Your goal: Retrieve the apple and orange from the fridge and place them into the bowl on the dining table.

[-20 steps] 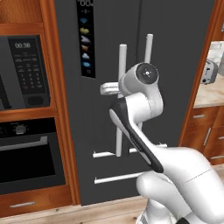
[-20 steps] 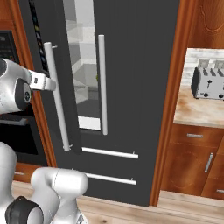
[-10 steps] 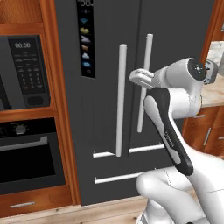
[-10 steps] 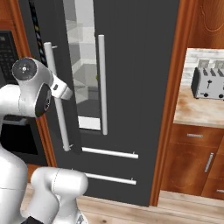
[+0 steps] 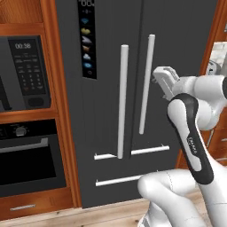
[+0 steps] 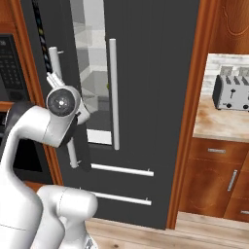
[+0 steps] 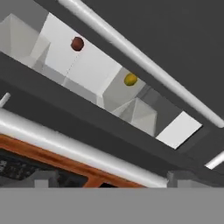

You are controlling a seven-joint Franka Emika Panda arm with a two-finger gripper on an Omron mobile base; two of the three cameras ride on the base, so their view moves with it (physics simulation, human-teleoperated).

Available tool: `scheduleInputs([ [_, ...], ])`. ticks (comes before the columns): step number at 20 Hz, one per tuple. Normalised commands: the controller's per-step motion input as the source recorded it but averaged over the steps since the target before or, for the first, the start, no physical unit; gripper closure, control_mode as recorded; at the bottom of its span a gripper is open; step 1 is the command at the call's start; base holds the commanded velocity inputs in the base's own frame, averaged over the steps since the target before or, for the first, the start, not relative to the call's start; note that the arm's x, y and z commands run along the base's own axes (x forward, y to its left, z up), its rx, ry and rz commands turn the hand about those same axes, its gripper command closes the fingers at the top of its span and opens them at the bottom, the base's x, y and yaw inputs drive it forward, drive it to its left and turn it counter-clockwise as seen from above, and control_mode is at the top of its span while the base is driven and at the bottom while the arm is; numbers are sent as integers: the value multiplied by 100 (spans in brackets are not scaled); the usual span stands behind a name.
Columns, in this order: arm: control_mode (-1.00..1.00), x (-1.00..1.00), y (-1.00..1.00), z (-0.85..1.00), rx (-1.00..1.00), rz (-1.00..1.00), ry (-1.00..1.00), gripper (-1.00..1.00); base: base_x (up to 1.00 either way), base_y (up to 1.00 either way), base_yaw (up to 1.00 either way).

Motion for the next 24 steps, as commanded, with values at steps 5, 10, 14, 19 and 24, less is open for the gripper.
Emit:
scheduleInputs([
  [5, -100, 0, -48, 0, 45, -4, 11, -100, 0, 0, 0],
  [10, -100, 20, -8, 0, 33, -1, 18, -100, 0, 0, 0],
  [14, -100, 55, 1, 0, 9, 4, 4, -100, 0, 0, 0],
  [19, -100, 68, 2, 0, 2, 6, 0, -100, 0, 0, 0],
  [24, -100, 83, 13, 0, 0, 10, 2, -100, 0, 0, 0],
])
